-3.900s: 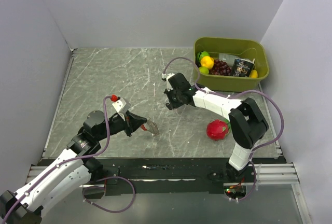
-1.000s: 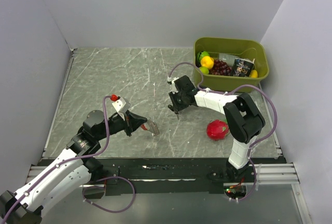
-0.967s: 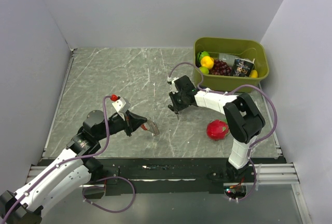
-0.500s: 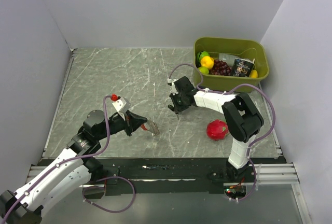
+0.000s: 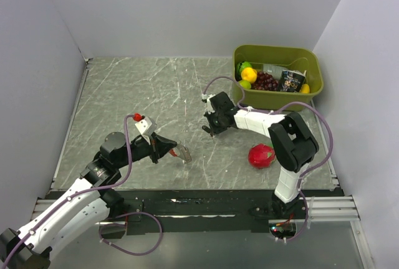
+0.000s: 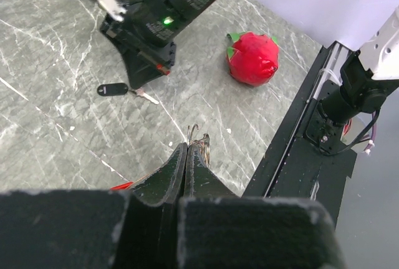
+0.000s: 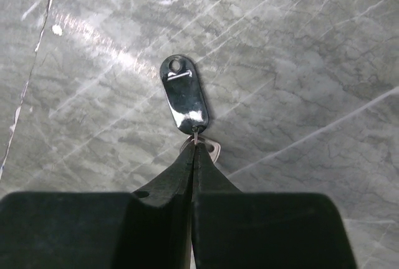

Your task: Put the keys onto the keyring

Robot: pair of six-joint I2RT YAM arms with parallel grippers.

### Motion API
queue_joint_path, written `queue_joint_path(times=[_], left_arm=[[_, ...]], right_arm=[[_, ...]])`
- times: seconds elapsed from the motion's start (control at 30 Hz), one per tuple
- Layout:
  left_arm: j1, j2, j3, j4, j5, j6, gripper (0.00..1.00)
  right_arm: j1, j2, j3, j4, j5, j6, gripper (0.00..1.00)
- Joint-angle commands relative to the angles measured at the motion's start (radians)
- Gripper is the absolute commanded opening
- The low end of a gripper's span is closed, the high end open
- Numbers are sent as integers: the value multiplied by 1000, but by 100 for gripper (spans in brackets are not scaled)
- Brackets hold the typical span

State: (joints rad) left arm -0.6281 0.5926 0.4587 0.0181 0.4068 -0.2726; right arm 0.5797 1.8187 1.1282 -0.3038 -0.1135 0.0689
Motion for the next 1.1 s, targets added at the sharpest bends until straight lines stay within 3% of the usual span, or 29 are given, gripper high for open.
queue_joint_path(times=[0.0,0.23,0.53,1.07], left_arm=[[2,-4,61,20,27,26,1],[2,32,139,-115,40,102,1],[2,-8,147,-83,41,121,1],[2,-34,113,-26,55,115,1]], right_arm=[[-1,-148,-33,18,-11,-46,0],[2,-393,-123,49,-165,-129,0],[0,-639,-173,94,-513,-188,0],[2,-665,-100,-34,-603,-228,0]])
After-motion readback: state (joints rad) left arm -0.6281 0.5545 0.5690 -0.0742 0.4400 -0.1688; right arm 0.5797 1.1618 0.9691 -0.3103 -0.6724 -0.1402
